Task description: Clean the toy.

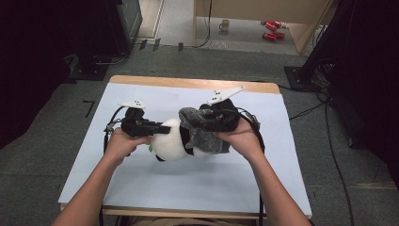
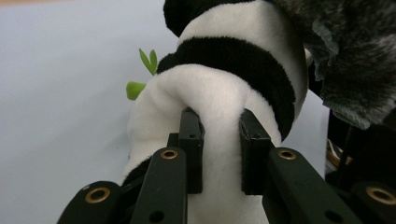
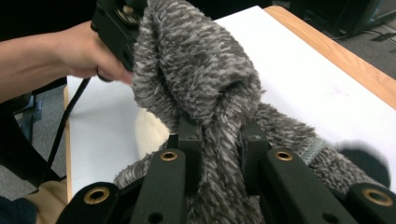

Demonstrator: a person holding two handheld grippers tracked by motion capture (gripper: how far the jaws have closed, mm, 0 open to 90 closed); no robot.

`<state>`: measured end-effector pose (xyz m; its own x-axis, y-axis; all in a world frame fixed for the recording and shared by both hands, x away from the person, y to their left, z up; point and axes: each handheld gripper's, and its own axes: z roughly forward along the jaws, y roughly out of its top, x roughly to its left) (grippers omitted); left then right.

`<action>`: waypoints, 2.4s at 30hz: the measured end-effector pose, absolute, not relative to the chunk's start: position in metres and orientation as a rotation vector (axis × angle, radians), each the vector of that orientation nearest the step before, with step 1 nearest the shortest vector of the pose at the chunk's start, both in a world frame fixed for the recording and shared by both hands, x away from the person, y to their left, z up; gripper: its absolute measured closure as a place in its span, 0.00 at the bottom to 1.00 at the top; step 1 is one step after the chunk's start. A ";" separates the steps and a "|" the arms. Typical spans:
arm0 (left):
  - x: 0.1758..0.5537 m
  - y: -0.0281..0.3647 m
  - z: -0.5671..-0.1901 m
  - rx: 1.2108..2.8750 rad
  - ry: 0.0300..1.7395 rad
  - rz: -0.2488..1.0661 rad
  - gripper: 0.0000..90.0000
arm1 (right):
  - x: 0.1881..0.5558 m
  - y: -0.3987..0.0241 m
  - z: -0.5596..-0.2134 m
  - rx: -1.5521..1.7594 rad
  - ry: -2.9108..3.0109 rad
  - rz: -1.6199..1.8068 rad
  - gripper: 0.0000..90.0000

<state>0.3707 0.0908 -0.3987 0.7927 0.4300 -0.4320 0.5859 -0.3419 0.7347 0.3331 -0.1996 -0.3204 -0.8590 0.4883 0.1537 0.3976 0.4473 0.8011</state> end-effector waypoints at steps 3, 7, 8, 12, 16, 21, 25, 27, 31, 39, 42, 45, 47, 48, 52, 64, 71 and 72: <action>0.372 0.085 -0.404 2.005 0.773 -0.184 0.84 | 0.339 -0.186 -0.326 0.788 2.603 1.392 0.86; 0.372 0.083 -0.407 2.010 0.769 -0.145 0.83 | 0.347 -0.169 -0.338 0.790 2.634 1.349 0.86; 0.372 0.083 -0.408 2.009 0.772 -0.146 0.83 | 0.348 -0.165 -0.340 0.789 2.640 1.346 0.86; 0.371 0.086 -0.410 2.003 0.770 -0.149 0.83 | 0.350 -0.148 -0.344 0.771 2.648 1.347 0.86; 0.371 0.087 -0.411 2.000 0.765 -0.149 0.82 | 0.356 -0.136 -0.358 0.804 2.672 1.262 0.86; 0.370 0.087 -0.414 2.015 0.743 -0.114 0.79 | 0.357 -0.140 -0.368 0.800 2.673 1.200 0.86; 0.369 0.087 -0.415 2.029 0.731 -0.101 0.74 | 0.355 -0.147 -0.364 0.797 2.670 1.152 0.86; 0.369 0.087 -0.415 2.030 0.733 -0.093 0.71 | 0.354 -0.154 -0.362 0.794 2.655 1.143 0.86; 0.370 0.090 -0.417 2.027 0.731 -0.083 0.64 | 0.355 -0.171 -0.356 0.828 2.622 1.151 0.86; 0.369 0.094 -0.416 2.007 0.687 -0.079 0.51 | 0.355 -0.201 -0.350 0.886 2.574 1.166 0.86; 0.367 0.095 -0.415 2.010 0.660 -0.096 0.48 | 0.355 -0.208 -0.352 0.897 2.573 1.193 0.86; 0.365 0.098 -0.414 2.008 0.641 -0.113 0.47 | 0.353 -0.207 -0.352 0.882 2.570 1.175 0.86; 0.362 0.101 -0.412 2.010 0.627 -0.098 0.46 | 0.353 -0.208 -0.352 0.884 2.570 1.173 0.86; 0.361 0.103 -0.411 2.005 0.623 -0.097 0.46 | 0.354 -0.208 -0.352 0.884 2.566 1.169 0.86; 0.359 0.105 -0.415 2.013 0.612 -0.133 0.46 | 0.354 -0.208 -0.353 0.885 2.568 1.169 0.86; 0.365 0.105 -0.426 2.045 0.656 -0.114 0.76 | 0.356 -0.219 -0.350 0.914 2.546 1.144 0.86; 0.369 0.108 -0.427 2.026 0.685 -0.145 0.83 | 0.360 -0.242 -0.348 1.004 2.501 1.122 0.86; 0.369 0.108 -0.427 2.024 0.693 -0.150 0.83 | 0.359 -0.243 -0.346 1.004 2.495 1.138 0.86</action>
